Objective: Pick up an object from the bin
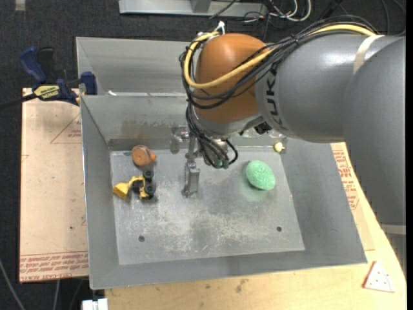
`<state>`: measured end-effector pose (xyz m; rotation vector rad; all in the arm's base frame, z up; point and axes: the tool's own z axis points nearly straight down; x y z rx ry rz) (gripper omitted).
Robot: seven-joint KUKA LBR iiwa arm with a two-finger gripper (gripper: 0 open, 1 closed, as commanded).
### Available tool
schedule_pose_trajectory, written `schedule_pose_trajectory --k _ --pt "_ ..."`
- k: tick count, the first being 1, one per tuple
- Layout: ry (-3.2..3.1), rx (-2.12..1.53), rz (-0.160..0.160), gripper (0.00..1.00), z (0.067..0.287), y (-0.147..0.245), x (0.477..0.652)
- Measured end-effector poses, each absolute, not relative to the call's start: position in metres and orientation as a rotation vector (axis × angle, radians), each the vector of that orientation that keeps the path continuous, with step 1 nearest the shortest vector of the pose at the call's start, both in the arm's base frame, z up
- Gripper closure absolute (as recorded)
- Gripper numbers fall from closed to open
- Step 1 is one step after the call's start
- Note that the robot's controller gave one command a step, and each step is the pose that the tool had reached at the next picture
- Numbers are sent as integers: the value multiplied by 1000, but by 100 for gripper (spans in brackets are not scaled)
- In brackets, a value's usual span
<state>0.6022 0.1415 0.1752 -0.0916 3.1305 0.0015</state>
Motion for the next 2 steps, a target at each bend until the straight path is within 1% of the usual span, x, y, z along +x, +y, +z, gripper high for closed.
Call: schedule_pose_trajectory --k 1,2 --pt "3119 -313 3 0 107 163 616" --pt "3128 -338 0 0 84 194 598"
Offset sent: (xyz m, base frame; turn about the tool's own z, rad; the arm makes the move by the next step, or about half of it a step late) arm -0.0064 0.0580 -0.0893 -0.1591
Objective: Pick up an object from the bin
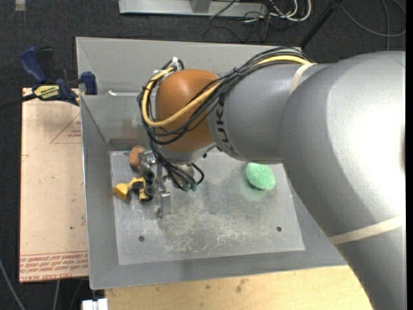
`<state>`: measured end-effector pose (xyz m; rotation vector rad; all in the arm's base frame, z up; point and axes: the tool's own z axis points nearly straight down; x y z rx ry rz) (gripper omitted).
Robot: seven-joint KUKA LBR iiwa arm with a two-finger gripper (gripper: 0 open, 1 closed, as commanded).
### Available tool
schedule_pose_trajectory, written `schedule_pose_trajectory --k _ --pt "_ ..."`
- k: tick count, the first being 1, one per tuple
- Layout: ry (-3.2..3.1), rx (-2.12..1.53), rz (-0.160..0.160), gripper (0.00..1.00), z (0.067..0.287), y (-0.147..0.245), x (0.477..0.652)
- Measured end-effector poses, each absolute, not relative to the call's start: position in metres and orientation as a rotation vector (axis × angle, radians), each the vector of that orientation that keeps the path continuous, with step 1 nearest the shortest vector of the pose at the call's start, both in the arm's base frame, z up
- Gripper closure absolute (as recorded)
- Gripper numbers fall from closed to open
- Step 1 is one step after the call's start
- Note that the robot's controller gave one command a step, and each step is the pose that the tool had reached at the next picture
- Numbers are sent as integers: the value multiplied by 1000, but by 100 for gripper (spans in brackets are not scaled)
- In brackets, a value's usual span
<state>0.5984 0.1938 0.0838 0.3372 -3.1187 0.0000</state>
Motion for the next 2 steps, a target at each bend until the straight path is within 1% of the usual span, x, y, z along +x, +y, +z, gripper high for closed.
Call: schedule_pose_trajectory --k 1,2 --pt "-3070 685 -4 100 70 210 612" --pt "-3070 685 -4 100 70 210 612"
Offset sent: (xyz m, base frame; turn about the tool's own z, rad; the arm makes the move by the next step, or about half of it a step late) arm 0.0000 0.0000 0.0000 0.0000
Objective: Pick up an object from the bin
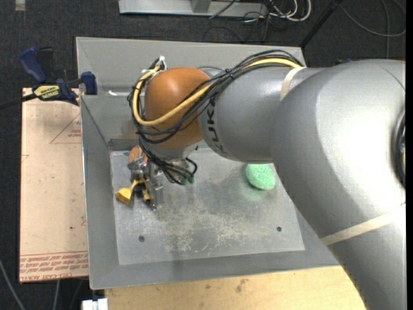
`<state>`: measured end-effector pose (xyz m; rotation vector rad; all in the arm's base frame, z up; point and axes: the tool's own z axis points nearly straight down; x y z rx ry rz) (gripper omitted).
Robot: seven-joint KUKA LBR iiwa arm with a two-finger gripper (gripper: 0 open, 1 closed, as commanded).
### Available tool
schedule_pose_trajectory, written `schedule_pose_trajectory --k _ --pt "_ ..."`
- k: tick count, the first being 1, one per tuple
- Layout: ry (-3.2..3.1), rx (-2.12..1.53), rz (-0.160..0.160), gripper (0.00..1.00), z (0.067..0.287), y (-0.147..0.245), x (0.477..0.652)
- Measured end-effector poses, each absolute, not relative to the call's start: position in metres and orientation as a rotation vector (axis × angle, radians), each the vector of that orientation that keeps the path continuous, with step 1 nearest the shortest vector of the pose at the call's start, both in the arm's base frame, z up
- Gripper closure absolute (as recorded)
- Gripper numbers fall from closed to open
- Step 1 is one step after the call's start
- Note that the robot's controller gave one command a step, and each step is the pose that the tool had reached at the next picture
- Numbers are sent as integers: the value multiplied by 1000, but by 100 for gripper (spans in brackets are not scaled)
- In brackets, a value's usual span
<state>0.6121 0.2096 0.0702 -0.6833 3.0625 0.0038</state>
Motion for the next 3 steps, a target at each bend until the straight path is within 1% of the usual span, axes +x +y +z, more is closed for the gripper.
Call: schedule_pose_trajectory --k 1,2,3 --pt "3072 -682 8 100 70 212 632" --pt "3081 -658 14 100 70 194 648" --pt "3050 -709 3 100 235 216 642"
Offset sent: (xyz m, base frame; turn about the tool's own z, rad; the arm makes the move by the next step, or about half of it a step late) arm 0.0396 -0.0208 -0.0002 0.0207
